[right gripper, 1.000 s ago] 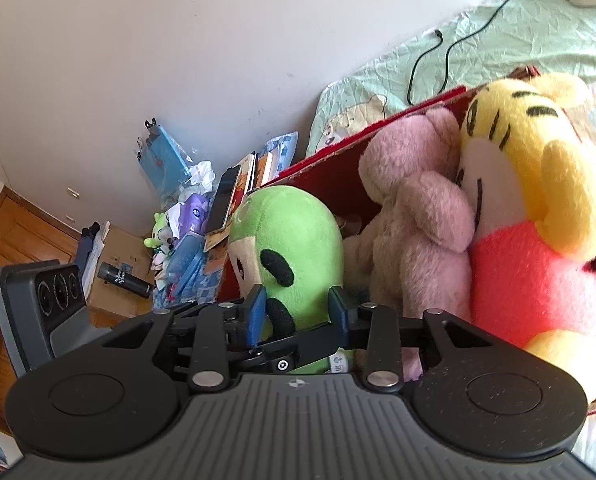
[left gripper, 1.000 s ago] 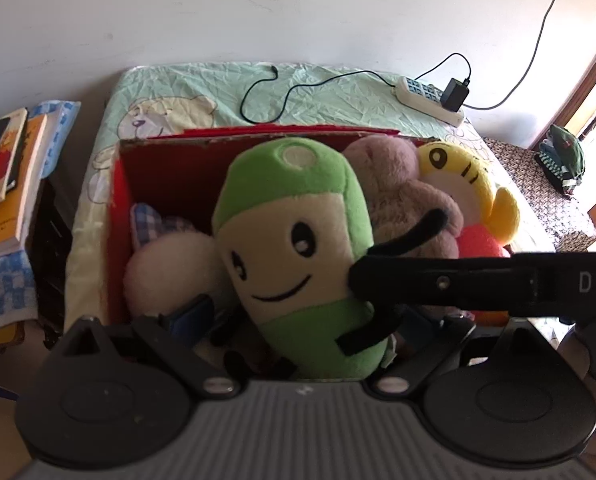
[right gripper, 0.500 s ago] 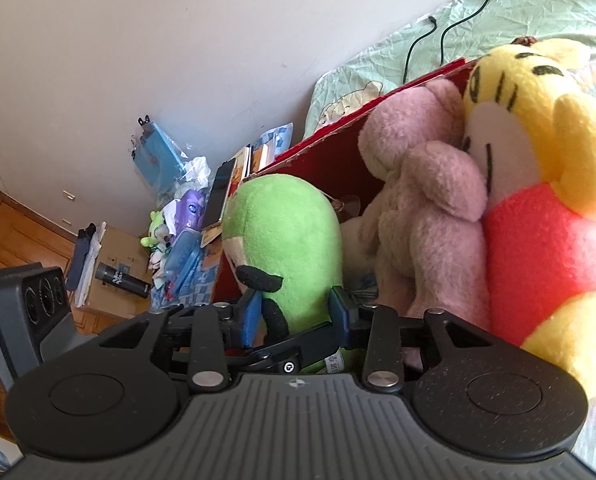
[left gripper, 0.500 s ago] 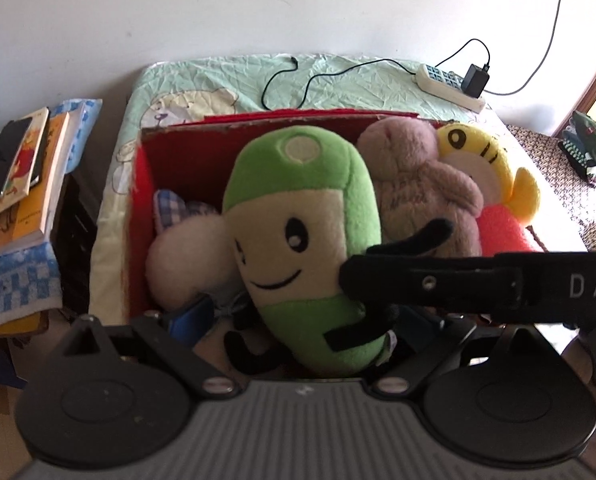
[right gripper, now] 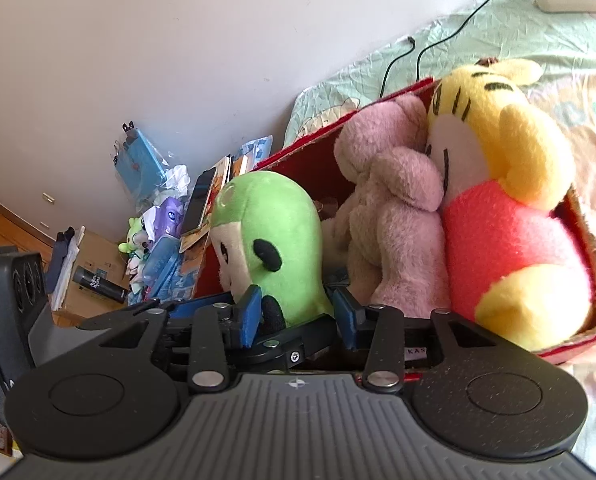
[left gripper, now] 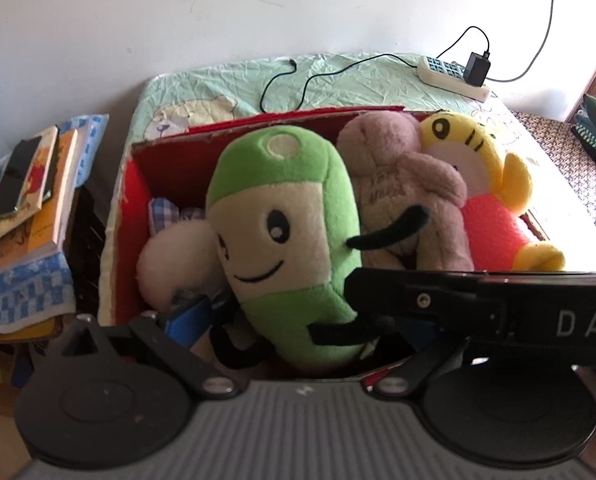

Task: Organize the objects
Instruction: 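Lower the pickle plush into the box beside the bunnies, then open the right gripper to release the pickle plush in the box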

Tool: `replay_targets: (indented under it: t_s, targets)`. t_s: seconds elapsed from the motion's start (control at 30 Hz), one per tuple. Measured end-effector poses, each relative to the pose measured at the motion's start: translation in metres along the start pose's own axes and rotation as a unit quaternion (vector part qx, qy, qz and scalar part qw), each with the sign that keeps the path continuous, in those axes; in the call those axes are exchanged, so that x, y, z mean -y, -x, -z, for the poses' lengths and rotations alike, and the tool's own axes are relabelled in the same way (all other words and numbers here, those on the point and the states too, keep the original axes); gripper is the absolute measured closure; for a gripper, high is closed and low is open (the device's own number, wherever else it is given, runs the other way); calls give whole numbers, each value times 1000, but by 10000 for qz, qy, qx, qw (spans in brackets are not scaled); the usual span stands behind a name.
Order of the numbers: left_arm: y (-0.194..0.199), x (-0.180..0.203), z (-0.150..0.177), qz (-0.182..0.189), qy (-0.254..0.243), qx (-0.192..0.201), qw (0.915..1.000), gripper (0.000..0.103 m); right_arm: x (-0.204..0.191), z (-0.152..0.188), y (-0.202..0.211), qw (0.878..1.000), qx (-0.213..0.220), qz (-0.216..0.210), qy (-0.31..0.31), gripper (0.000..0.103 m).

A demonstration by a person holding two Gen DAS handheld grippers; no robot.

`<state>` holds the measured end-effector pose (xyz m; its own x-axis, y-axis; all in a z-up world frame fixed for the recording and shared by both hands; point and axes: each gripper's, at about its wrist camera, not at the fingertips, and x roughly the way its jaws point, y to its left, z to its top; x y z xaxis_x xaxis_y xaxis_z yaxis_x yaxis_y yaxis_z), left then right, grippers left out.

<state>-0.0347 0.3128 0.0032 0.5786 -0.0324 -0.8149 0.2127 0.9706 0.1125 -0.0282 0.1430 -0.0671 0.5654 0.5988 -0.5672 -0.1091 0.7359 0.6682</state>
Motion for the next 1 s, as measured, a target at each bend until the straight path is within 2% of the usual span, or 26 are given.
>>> replay_targets:
  t_s: [0.37,0.5,0.7,0.87,1.0]
  targets:
    - [6,7,5,-195,16,21,9998,3,0,7,16,9994,234,258,91,58]
    - [14,17,6,-220,-114,153,9996,3,2,11,27,9988,372,301,104,58]
    - [23,35,7,-436,-430,267,9978,3,-3,16,47,9956,698,565,276,57]
    - [27,40,8,-424,-412,263,9979,3,-3,20,55,9928,804,805,387,52]
    - [27,40,11,-627,-361,234,9971,3,-3,22,56,9909,832,948,464,52]
